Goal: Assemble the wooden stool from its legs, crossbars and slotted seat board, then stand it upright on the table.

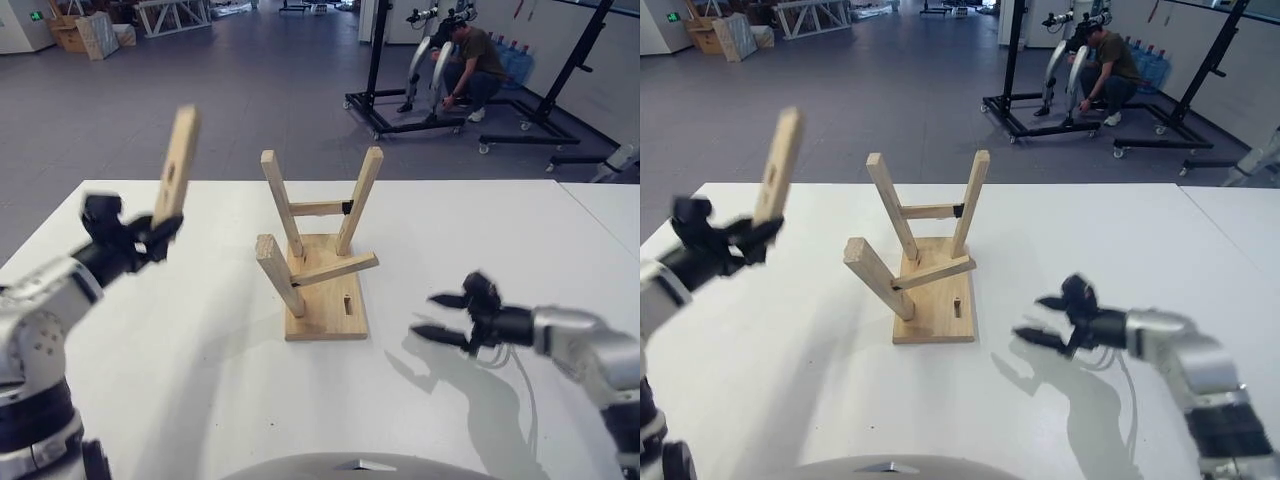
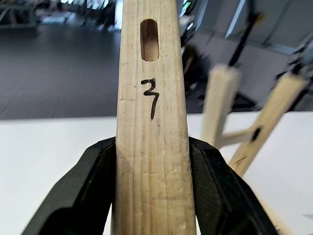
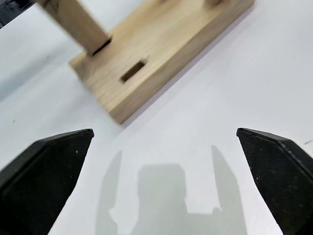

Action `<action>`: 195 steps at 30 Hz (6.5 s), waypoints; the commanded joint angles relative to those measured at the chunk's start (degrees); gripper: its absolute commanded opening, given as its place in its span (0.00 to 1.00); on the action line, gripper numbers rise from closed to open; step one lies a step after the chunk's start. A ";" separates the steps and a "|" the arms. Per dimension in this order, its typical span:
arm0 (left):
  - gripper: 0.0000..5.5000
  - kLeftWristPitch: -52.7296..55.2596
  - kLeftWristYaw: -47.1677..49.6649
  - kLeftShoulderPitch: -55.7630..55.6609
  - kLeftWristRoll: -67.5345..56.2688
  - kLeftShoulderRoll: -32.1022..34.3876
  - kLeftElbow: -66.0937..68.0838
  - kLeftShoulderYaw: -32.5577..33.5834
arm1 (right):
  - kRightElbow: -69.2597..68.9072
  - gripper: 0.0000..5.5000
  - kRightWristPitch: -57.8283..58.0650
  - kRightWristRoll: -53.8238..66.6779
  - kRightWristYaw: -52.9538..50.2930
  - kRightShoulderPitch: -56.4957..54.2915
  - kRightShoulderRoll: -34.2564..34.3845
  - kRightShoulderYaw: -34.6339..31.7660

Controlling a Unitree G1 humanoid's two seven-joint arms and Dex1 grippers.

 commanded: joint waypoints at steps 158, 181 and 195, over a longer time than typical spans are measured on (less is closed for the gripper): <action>0.97 -10.90 12.42 -19.21 -45.44 7.55 13.39 -14.09 | 23.21 0.37 -36.11 6.34 27.41 -11.05 29.92 -0.21; 0.97 -10.26 12.22 -19.75 -45.50 6.81 13.47 -14.49 | 32.08 0.37 -39.65 2.21 33.13 -17.83 28.54 -0.64; 0.97 -9.92 12.33 -19.97 -45.73 6.60 13.38 -14.68 | 33.82 0.37 -42.17 0.26 34.29 -17.02 28.35 1.37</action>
